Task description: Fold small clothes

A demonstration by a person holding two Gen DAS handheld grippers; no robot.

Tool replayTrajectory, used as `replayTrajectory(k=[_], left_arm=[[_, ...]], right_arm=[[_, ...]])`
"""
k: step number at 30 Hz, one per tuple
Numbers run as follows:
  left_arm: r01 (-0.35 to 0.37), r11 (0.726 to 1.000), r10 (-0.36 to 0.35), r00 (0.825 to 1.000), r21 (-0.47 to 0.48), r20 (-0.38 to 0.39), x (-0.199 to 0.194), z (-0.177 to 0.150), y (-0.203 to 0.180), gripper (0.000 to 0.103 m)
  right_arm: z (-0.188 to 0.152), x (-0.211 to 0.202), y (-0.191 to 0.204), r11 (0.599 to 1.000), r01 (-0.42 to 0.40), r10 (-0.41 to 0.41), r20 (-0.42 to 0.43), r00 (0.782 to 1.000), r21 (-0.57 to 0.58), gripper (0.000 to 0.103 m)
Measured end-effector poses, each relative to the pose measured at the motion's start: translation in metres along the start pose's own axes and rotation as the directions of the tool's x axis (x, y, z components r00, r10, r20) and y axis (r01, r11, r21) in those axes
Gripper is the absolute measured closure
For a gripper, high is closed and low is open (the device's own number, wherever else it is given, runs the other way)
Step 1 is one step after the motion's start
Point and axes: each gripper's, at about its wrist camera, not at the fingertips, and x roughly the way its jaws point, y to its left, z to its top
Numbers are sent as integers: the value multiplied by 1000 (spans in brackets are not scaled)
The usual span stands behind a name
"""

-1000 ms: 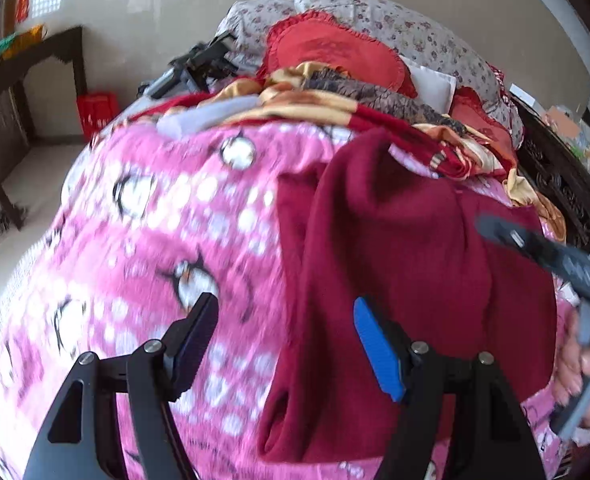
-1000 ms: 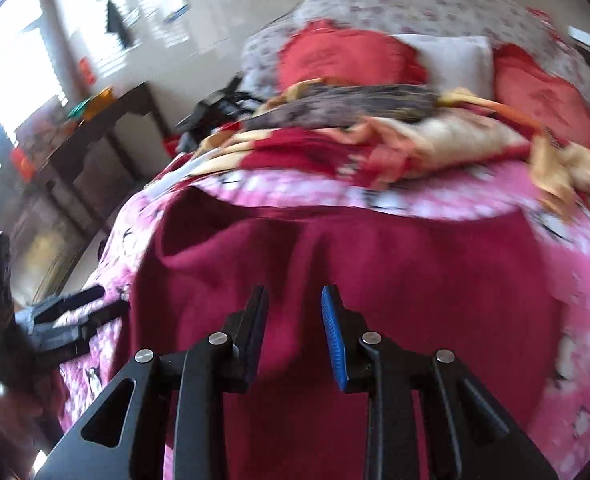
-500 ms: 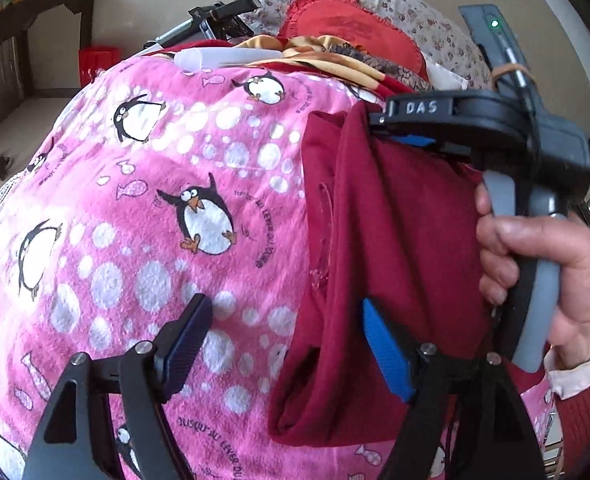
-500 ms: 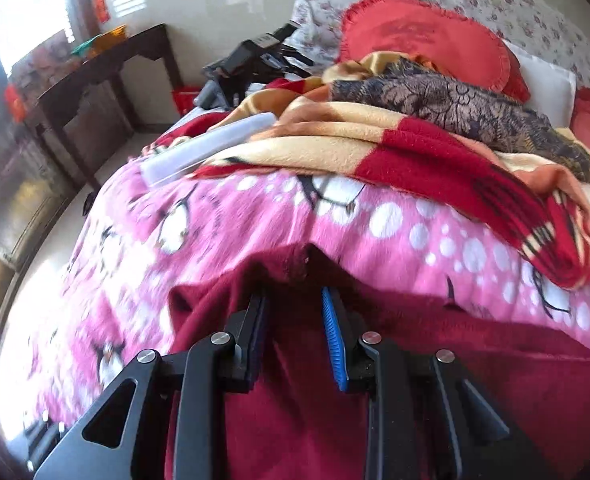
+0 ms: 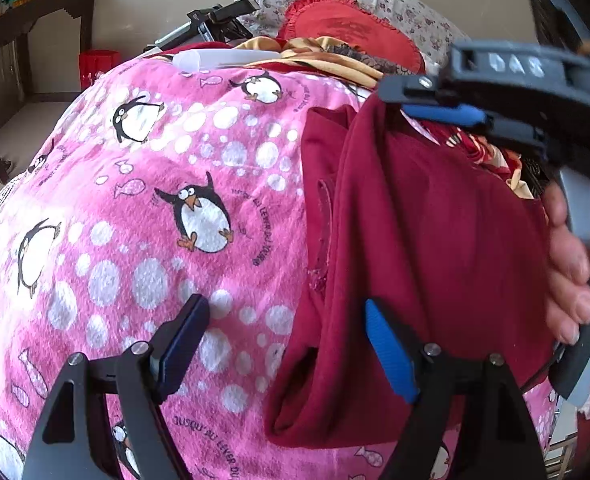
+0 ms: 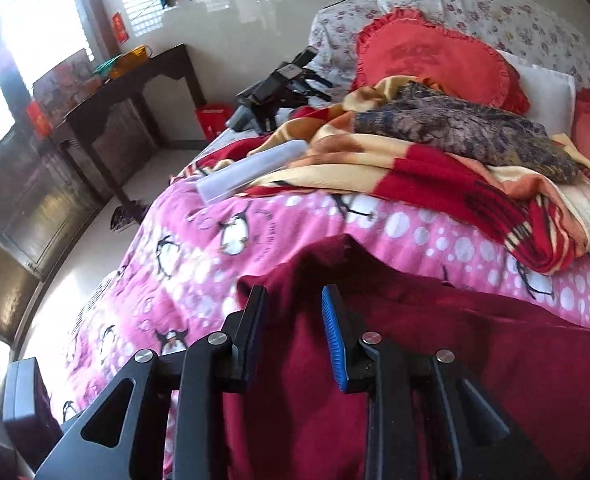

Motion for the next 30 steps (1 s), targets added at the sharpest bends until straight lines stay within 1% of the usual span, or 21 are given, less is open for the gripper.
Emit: replayTrajectory(k=[2, 4, 5, 7, 8, 10, 11, 12, 14, 15, 16, 17, 18, 19, 20, 21, 25, 26, 27, 28, 30], left_arm=[[2, 1000, -2, 1000, 0, 1, -1, -1, 0, 20], [4, 1000, -4, 1000, 1, 1, -1, -2, 0, 20], [6, 1000, -6, 1000, 1, 1, -1, -2, 0, 20], [11, 1000, -11, 1000, 0, 0, -1, -2, 1, 19], [14, 1000, -14, 1000, -1, -1, -1, -2, 1, 19], [20, 1000, -20, 1000, 0, 0, 0, -1, 2, 18], [21, 1000, -21, 1000, 1, 1, 0, -1, 1, 17], [20, 1000, -20, 1000, 3, 3, 0, -1, 1, 16], [16, 1000, -16, 1000, 12, 6, 1, -2, -1, 15], [12, 1000, -12, 1000, 20, 6, 2, -3, -3, 14], [9, 1000, -9, 1000, 28, 6, 2, -3, -4, 14], [9, 999, -9, 1000, 31, 5, 2, -3, -5, 13], [11, 999, -11, 1000, 31, 4, 3, -3, -4, 13], [14, 999, -14, 1000, 30, 3, 3, -3, -4, 13], [18, 999, -18, 1000, 31, 3, 3, -3, -3, 13], [19, 999, -19, 1000, 31, 4, 4, -2, -3, 13], [15, 999, -15, 1000, 32, 11, 4, -3, -4, 12], [14, 999, -14, 1000, 30, 13, 4, -4, -5, 12], [14, 1000, -14, 1000, 28, 16, 3, -4, -5, 11], [14, 1000, -15, 1000, 24, 19, 3, -5, -5, 11], [17, 1000, -18, 1000, 19, 19, 1, -8, -5, 11]], right_arm=[[3, 5, 10, 999, 3, -3, -4, 1000, -39, 94], [6, 14, 23, 993, 10, -13, -24, 1000, -114, 94], [7, 25, 32, 985, 31, -41, -51, 998, -172, 94], [8, 41, 40, 960, 111, -136, -82, 987, -257, 94], [8, 51, 43, 937, 169, -207, -95, 974, -307, 94], [9, 58, 42, 915, 197, -247, -104, 963, -352, 95], [10, 60, 41, 909, 205, -257, -102, 961, -363, 102], [12, 60, 40, 904, 216, -268, -97, 958, -369, 103], [16, 61, 36, 913, 213, -258, -87, 962, -347, 103], [18, 61, 34, 916, 227, -263, -68, 962, -331, 103], [21, 64, 30, 906, 283, -307, -28, 951, -315, 103], [23, 67, 24, 908, 300, -320, -23, 947, -293, 103], [25, 72, 17, 927, 277, -298, -47, 953, -254, 103], [26, 76, 8, 954, 230, -251, -87, 964, -192, 103], [26, 76, 1, 970, 198, -213, -102, 972, -143, 103], [25, 69, -4, 980, 170, -179, -83, 980, -102, 103], [21, 31, -16, 998, 47, -46, -32, 998, 32, 103], [20, 24, -19, 998, 9, -7, -25, 1000, 58, 98], [18, 18, -20, 997, -24, 26, -24, 999, 74, 95], [16, 15, -18, 996, -42, 45, -35, 998, 75, 95], [15, 14, -9, 997, -55, 58, -66, 996, 46, 95]])
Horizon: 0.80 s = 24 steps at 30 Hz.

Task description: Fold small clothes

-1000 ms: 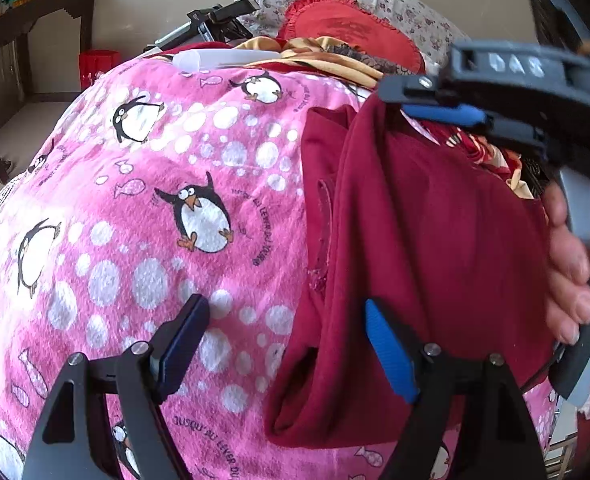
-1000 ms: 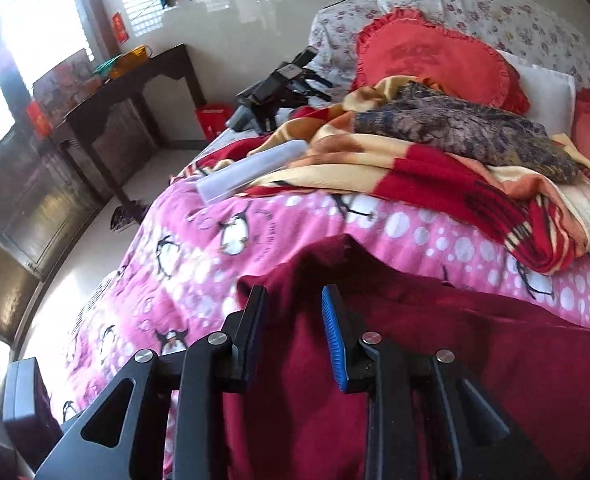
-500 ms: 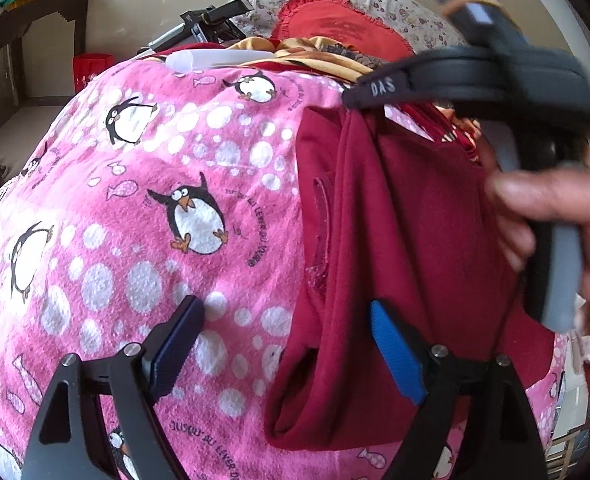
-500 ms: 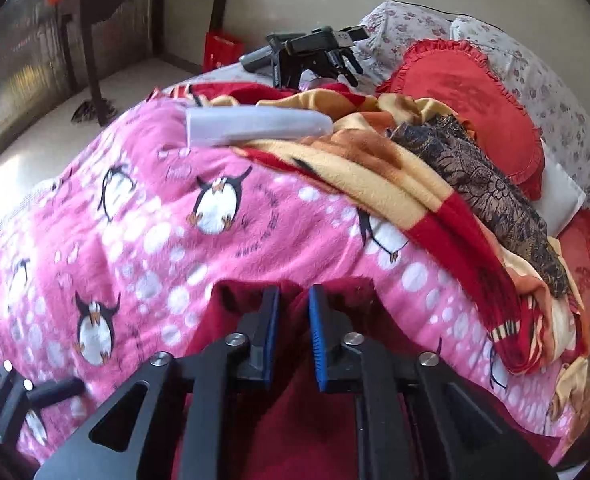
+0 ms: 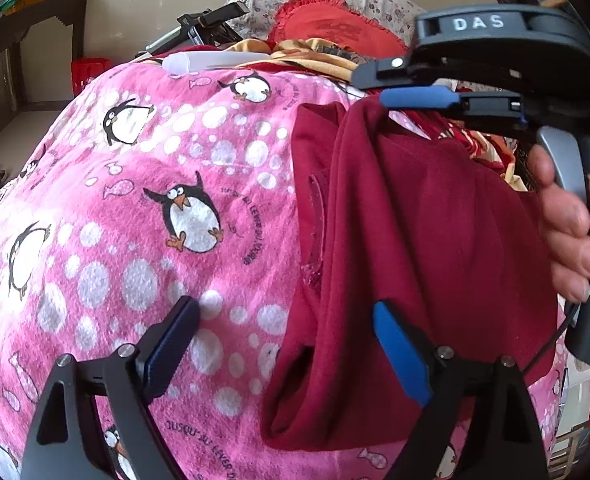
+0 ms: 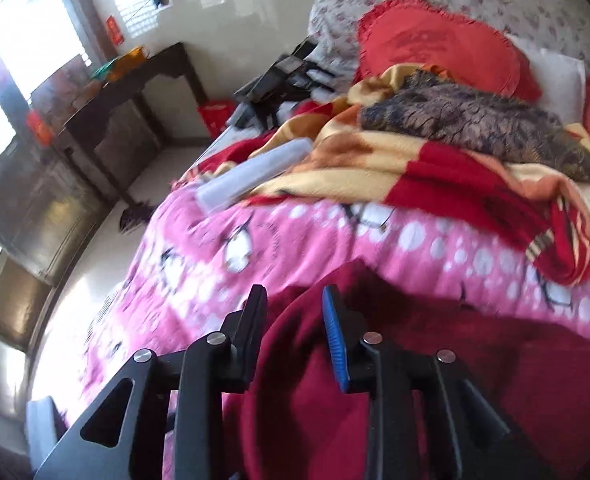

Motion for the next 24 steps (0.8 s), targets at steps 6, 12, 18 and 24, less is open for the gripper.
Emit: replayTrajectory(k=[6, 12, 18, 24], left_arm=[[19, 1000, -19, 1000, -2, -1, -4, -6, 2, 10], [111, 986, -106, 993, -125, 50, 3, 15, 11, 5], [303, 934, -305, 952, -190, 19, 29, 32, 7, 63], [326, 938, -316, 944, -115, 99, 1, 30, -6, 72]], right_arm=[[-10, 34, 25, 994, 76, -85, -124, 989, -79, 81], [-11, 44, 29, 995, 78, -85, -117, 990, -62, 72], [-7, 23, 9, 999, 36, -37, -138, 990, -10, 72], [-2, 7, -6, 998, -29, 37, -143, 989, 57, 72]])
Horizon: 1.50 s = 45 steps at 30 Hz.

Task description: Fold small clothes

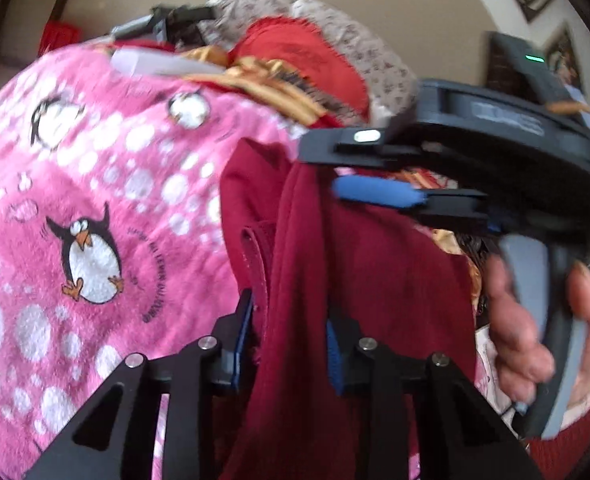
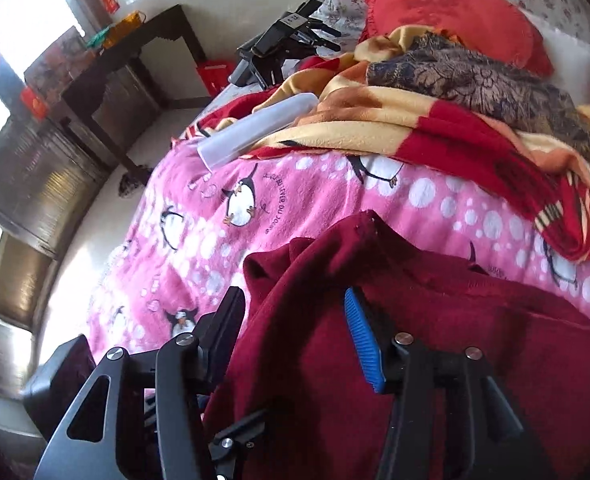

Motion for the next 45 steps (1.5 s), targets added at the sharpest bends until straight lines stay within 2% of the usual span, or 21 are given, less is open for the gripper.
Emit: replayTrajectory(k=[4, 7, 11, 12, 14, 16, 17, 18, 19, 20, 21, 24, 28, 29, 31, 32, 35, 38, 45], left_arm=[[17, 995, -20, 999, 98, 29, -16, 1, -28, 73], [-9, 987, 5, 1000, 161, 30, -16, 0, -46, 73], [-9, 980, 3, 1000, 196, 29, -15, -2, -60, 74], [-12, 980, 7, 1000, 199, 24, -13, -2, -63, 77], [-21, 979, 17, 1000, 204, 20, -9, -5, -68, 77], [-46, 975, 43, 999, 216, 15, -11, -7, -68, 76], [-55, 974, 53, 998, 222, 13, -12, -7, -66, 71], [-58, 973, 58, 998, 225, 10, -16, -9, -64, 59], [-55, 972, 55, 998, 228, 9, -21, -11, -61, 52], [-62, 971, 60, 998, 230, 13, -26, -14, -58, 34], [-77, 969, 74, 997, 233, 24, -32, -16, -56, 22], [-116, 964, 107, 993, 239, 50, -41, -24, -51, 16], [-124, 962, 132, 991, 241, -16, -26, -33, -50, 16], [-125, 963, 135, 991, 239, -26, -21, -34, -50, 17], [-125, 967, 140, 989, 222, -52, -17, -39, -55, 42], [-112, 971, 128, 990, 210, -64, -17, -38, -57, 58], [-75, 978, 87, 995, 195, -52, -23, -36, -71, 76], [-62, 969, 71, 997, 238, -30, -30, -36, -97, 79], [40, 934, -26, 999, 355, -44, -24, -39, -178, 79]], right_arm=[[2, 5, 1, 999, -33, 35, -49, 998, 29, 71], [0, 3, 10, 1000, -13, 13, -61, 998, 0, 69], [-3, 1, 28, 994, 60, -68, -84, 994, -97, 64], [-4, 3, 30, 989, 82, -94, -96, 991, -123, 64], [-6, 14, 36, 970, 145, -174, -140, 975, -195, 64], [-9, 18, 36, 955, 174, -211, -139, 968, -241, 65], [-11, 17, 35, 949, 181, -219, -125, 968, -258, 73], [-13, 12, 33, 947, 185, -218, -100, 971, -263, 86], [-15, 5, 27, 949, 188, -212, -74, 974, -253, 91], [-17, -2, 22, 953, 186, -204, -51, 978, -239, 97], [-19, -9, 16, 958, 180, -192, -30, 981, -225, 99], [-27, -25, 2, 963, 180, -179, 20, 984, -199, 100], [-31, -36, -14, 981, 133, -128, 46, 991, -138, 100], [-31, -36, -16, 985, 121, -116, 50, 992, -126, 100], [-34, -39, -21, 989, 102, -96, 61, 994, -104, 100], [-35, -40, -22, 990, 101, -95, 66, 993, -100, 100], [-40, -45, -26, 987, 127, -118, 89, 989, -103, 101], [-43, -61, -39, 987, 133, -123, 117, 985, -85, 102], [-56, -121, -84, 984, 173, -163, 202, 966, -32, 103]])
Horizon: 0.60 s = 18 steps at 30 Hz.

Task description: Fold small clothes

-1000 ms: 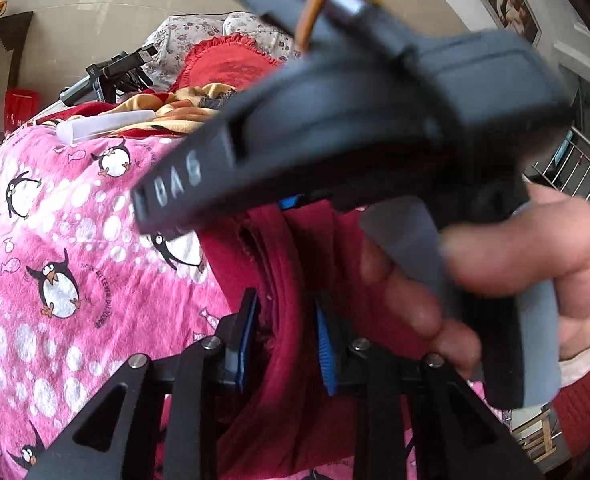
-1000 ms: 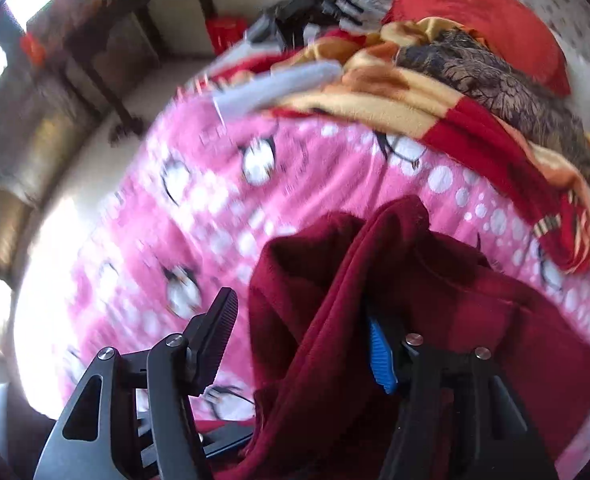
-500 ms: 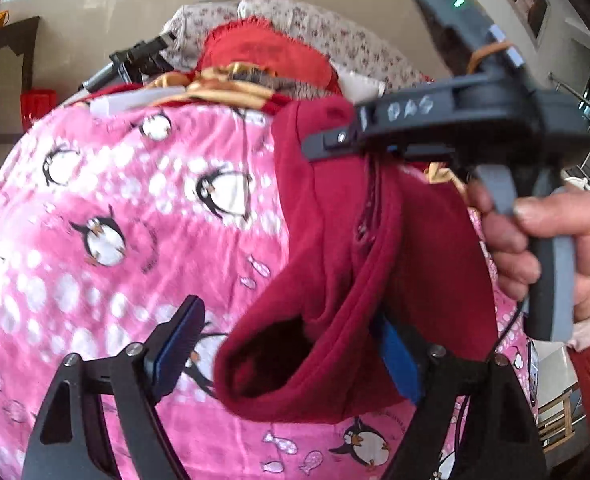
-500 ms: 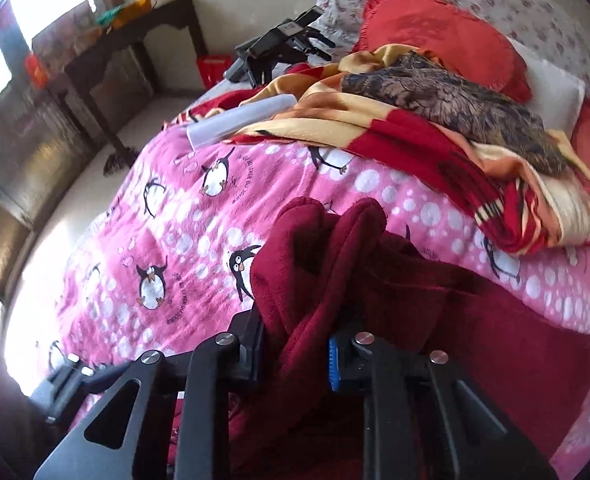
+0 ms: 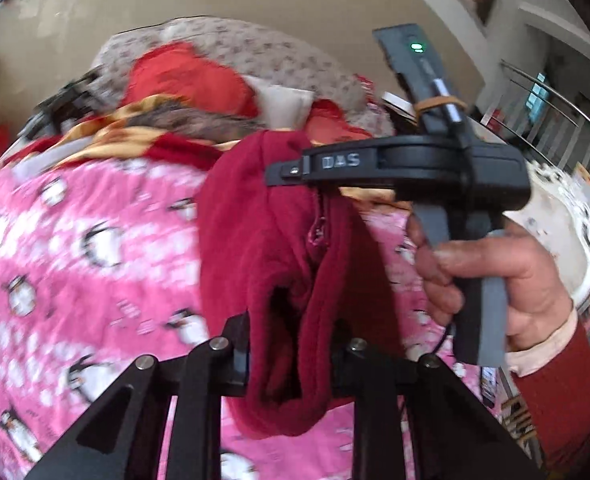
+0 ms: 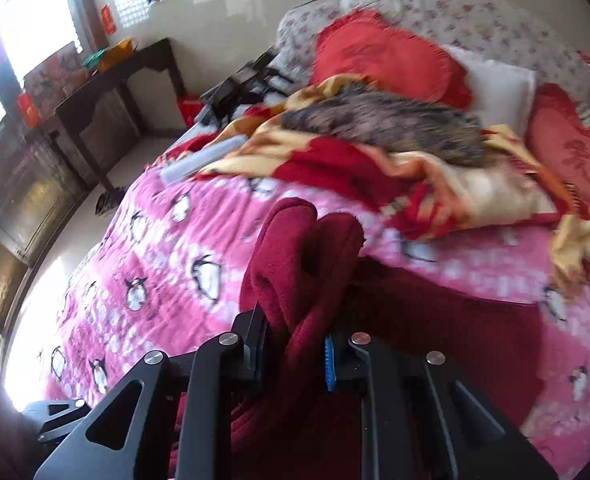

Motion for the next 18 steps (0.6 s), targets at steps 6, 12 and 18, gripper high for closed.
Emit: replayTrajectory(k=[6, 12, 18], left_arm=[[63, 988, -55, 997, 143, -58, 46, 2, -71, 80], [89, 976, -58, 987, 201, -152, 107, -17, -108, 80], [149, 968, -95, 963, 204, -252, 106, -27, -105, 49]], right_arm=[[-19, -34, -66, 994, 75, -78, 32, 996, 84, 103], [-51, -36, -133, 974, 108, -113, 15, 994, 200, 103], [-84, -16, -177, 931, 17, -28, 24, 999, 364, 90]])
